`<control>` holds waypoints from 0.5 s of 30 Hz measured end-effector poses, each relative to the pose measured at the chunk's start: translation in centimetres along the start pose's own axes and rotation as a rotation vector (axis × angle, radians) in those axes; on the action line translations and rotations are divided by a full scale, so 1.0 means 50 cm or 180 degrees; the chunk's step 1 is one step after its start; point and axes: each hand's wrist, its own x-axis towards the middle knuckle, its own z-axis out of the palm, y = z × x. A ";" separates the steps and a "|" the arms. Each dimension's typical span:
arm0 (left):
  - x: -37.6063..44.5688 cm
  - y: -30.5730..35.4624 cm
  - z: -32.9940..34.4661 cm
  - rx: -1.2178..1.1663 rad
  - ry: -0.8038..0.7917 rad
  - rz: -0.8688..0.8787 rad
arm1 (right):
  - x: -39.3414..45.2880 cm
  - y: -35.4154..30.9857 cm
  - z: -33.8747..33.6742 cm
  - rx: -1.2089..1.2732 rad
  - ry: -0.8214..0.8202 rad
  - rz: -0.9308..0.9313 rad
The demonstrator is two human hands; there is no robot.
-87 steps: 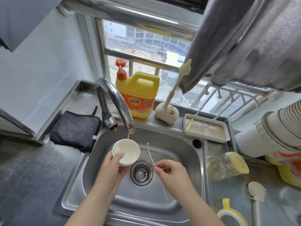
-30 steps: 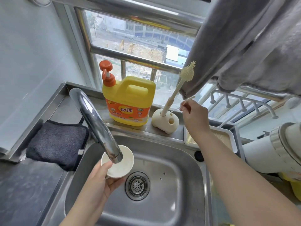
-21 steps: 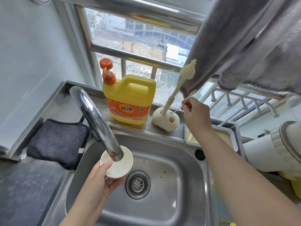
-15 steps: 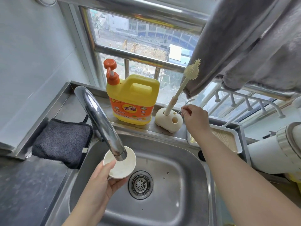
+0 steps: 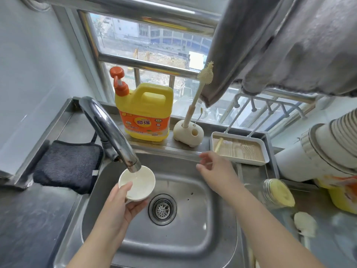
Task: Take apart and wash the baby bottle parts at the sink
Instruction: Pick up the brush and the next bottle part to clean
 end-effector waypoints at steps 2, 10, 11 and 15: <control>-0.006 -0.010 0.008 0.0064 -0.0041 -0.0008 | -0.045 0.013 0.014 0.0032 -0.0236 -0.0034; -0.054 -0.100 0.062 0.0485 -0.0408 -0.0470 | -0.195 0.109 0.000 0.0536 0.0128 0.0273; -0.061 -0.118 0.074 0.0572 -0.0523 -0.0544 | -0.215 0.127 -0.007 0.0595 0.0281 0.0334; -0.093 -0.176 0.140 0.0879 -0.0932 -0.0788 | -0.299 0.212 -0.049 0.0704 0.1036 0.0764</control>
